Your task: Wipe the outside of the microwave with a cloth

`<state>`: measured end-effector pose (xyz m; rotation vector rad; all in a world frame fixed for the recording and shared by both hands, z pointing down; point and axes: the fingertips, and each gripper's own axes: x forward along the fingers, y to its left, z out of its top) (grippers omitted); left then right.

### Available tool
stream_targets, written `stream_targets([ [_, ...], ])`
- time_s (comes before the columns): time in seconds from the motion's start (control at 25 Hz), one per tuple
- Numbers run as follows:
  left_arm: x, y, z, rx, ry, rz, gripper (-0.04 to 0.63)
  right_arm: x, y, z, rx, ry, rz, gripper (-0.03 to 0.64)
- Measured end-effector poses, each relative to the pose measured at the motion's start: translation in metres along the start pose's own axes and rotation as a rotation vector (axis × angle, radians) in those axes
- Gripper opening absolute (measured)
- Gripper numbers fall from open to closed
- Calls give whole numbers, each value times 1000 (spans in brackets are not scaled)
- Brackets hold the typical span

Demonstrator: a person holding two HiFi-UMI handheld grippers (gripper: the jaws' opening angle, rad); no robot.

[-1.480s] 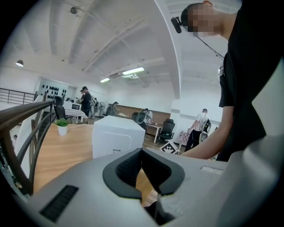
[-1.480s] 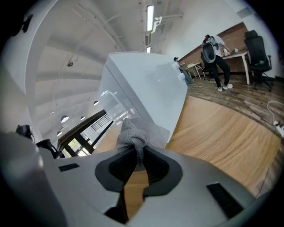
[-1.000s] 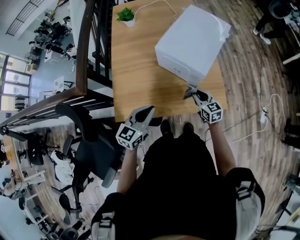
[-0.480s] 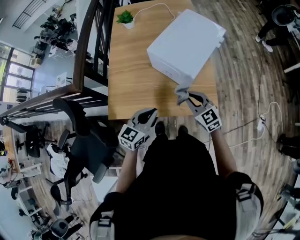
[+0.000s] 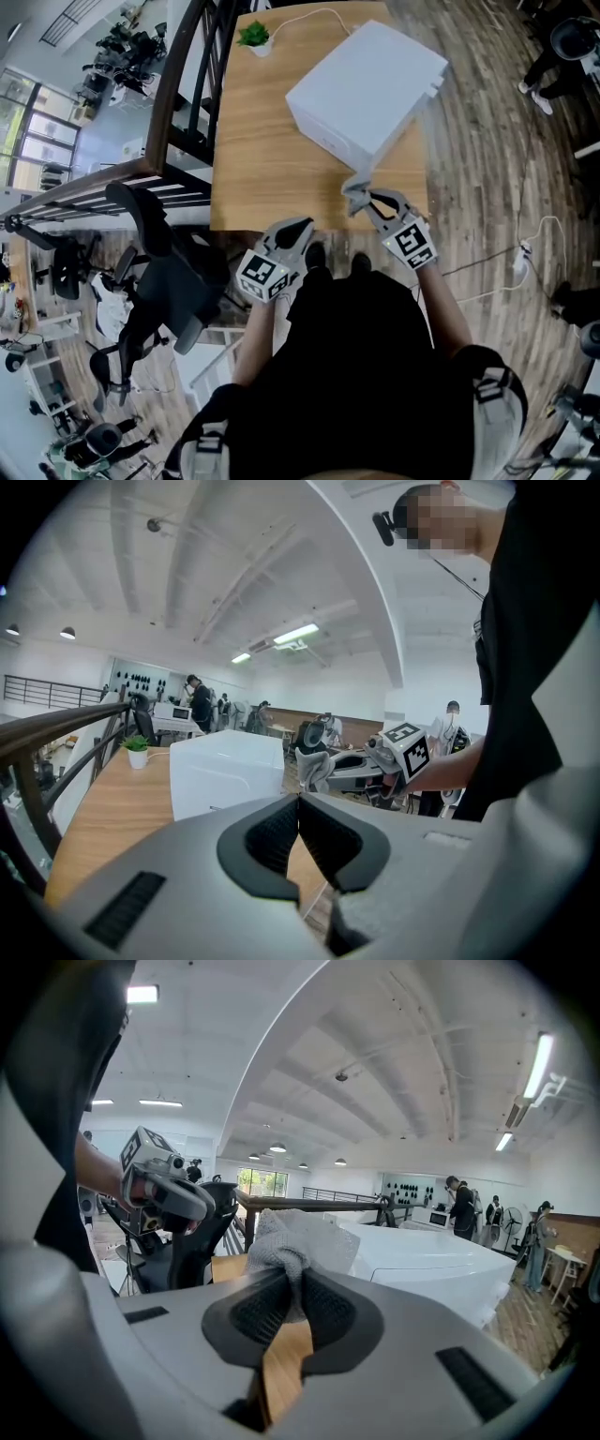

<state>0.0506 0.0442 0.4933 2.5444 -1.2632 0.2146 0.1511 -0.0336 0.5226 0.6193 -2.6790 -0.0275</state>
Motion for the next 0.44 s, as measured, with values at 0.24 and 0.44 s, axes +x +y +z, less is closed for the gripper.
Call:
stream_targets([
  [0.24,14,-30,-8,-8,8,3,2,-14,-1,-14,-15,-1,32,37],
  [0.44,22,-45,-19,-20,27,7,2,-23,-4,-25,-23,1,47,37],
])
